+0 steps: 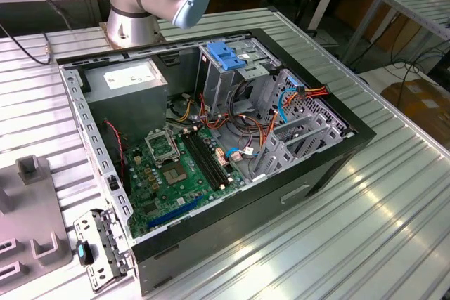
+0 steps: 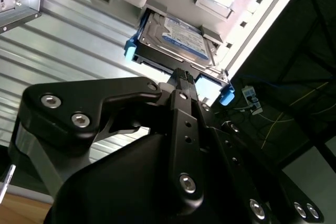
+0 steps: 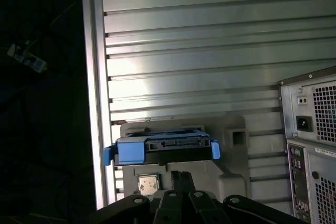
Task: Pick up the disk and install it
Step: 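Reach for the disk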
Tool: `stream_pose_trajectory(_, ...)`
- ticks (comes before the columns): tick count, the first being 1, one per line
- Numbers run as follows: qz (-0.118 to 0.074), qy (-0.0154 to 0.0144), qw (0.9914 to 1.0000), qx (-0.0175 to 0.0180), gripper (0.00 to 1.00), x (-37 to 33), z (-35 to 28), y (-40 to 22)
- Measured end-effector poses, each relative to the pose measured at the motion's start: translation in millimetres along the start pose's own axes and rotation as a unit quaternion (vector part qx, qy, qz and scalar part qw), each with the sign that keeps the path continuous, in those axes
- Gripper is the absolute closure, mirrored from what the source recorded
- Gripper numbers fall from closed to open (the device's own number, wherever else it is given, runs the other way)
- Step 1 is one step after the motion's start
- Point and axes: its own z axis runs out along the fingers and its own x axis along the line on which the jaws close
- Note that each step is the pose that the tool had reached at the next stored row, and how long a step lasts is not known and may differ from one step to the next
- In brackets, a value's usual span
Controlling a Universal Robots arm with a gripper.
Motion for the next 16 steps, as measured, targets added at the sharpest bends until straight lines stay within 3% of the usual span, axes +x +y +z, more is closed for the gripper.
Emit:
stream_pose_trajectory(2,0.0,0.0006,1.0,-0.0002,0.89,9.7,0.3,-0.4)
stream_pose_trajectory(7,0.0,0.0033,0.99999,-0.0003,0.89,25.3,0.9,-0.5)
stream_pose_trajectory(16,0.0,0.0038,0.99999,-0.0003,0.89,26.9,1.2,-0.6)
